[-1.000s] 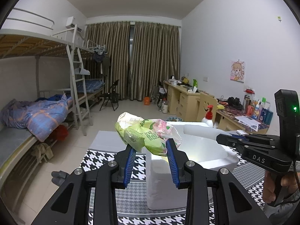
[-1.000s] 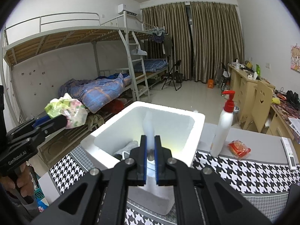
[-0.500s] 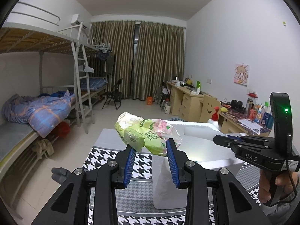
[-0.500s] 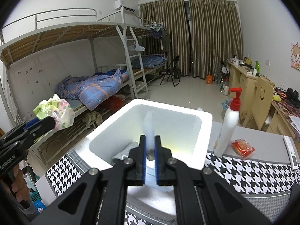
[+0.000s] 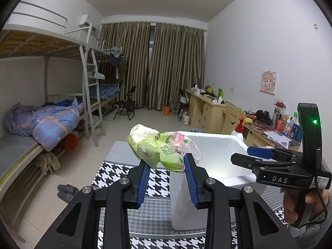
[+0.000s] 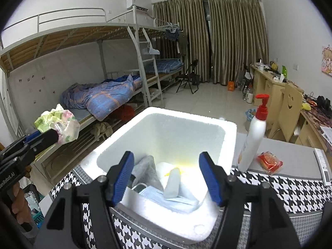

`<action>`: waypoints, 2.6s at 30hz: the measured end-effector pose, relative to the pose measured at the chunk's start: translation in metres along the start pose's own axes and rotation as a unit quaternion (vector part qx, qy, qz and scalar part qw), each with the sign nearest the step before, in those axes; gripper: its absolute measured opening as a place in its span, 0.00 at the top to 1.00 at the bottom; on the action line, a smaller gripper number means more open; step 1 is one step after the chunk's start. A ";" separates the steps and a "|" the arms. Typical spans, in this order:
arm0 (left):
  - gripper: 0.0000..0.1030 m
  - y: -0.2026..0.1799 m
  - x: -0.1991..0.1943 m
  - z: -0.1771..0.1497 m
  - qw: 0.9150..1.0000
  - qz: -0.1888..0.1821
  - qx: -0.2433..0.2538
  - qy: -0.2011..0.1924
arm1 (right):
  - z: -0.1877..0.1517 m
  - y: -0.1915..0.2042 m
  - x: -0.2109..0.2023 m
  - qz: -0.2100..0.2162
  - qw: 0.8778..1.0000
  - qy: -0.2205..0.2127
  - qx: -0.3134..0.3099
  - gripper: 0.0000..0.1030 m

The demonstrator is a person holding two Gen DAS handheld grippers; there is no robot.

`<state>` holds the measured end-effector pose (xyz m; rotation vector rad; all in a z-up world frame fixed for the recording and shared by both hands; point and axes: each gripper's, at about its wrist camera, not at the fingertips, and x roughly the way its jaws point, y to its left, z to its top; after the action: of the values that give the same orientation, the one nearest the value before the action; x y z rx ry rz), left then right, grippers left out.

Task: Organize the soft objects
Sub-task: 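Lower the foam roll into the box and open the right tool, then lower the green-wrapped packet into the box and open the left tool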

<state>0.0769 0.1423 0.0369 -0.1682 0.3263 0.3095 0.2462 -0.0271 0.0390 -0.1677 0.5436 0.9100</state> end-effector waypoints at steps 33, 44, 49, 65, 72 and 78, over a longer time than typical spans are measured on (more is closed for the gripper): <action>0.66 -0.017 0.008 0.010 0.999 -0.035 0.019 0.001 | -0.011 -0.022 -0.044 -0.022 0.998 -0.054 0.001 0.05; 0.66 -0.031 0.015 0.012 0.998 -0.050 0.028 0.007 | -0.017 -0.034 -0.056 -0.040 0.997 -0.063 0.006 0.05; 0.66 -0.038 0.019 0.013 0.998 -0.057 0.036 0.008 | -0.020 -0.040 -0.059 -0.049 0.997 -0.063 0.009 0.05; 0.66 -0.065 0.034 0.013 0.995 -0.081 0.055 0.025 | -0.033 -0.066 -0.074 -0.068 0.994 -0.074 0.037 0.05; 0.66 -0.073 0.046 0.015 0.994 -0.082 0.057 0.038 | -0.037 -0.078 -0.077 -0.072 0.993 -0.075 0.049 0.05; 0.66 -0.080 0.057 0.015 0.994 -0.079 0.062 0.050 | -0.041 -0.085 -0.076 -0.075 0.993 -0.072 0.054 0.05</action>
<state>0.1580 0.0857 0.0405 -0.0868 0.4286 0.1247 0.2601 -0.1473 0.0359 -0.0434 0.4392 0.7386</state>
